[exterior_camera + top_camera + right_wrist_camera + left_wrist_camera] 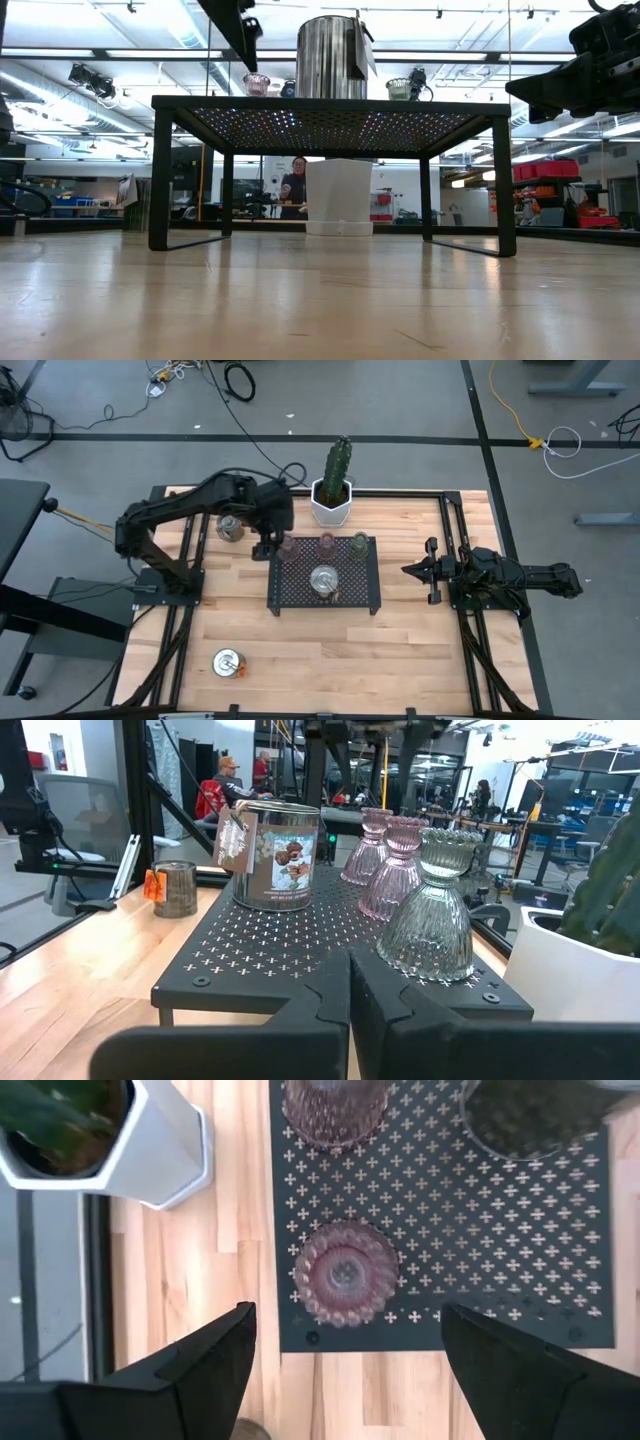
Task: Pick & Place candle stick holders
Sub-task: Adjust the silver scented candle on the shelf
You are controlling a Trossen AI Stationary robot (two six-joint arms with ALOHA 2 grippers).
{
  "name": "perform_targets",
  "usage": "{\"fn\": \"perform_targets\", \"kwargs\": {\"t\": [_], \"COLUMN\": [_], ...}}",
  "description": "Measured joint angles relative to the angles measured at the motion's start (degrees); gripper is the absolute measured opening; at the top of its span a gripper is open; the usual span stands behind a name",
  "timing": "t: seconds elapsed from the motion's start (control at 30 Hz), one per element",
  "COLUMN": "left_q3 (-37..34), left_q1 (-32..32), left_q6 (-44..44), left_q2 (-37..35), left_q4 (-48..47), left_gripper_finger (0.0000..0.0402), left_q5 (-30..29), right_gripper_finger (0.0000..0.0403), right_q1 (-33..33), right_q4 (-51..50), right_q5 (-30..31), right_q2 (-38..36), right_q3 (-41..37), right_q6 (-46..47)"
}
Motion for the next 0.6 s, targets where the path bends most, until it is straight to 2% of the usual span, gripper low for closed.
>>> {"fn": "perform_targets", "kwargs": {"t": [0.3, 0.6], "left_q3": [-0.1, -0.2], "left_q1": [-2.9, -3.1], "left_q6": [-2.1, -4.9], "left_q2": [-4.4, -5.8], "left_q4": [0.0, -0.1], "left_gripper_finger": [0.0319, 0.0319], "left_q5": [-0.7, -0.7], "right_gripper_finger": [0.0002, 0.0002], "right_q1": [0.0, 0.0], "right_q4": [0.0, 0.0], "right_q5": [0.0, 0.0], "right_q2": [0.0, 0.0], "right_q3": [0.0, 0.0], "right_q6": [0.0, 0.0]}}
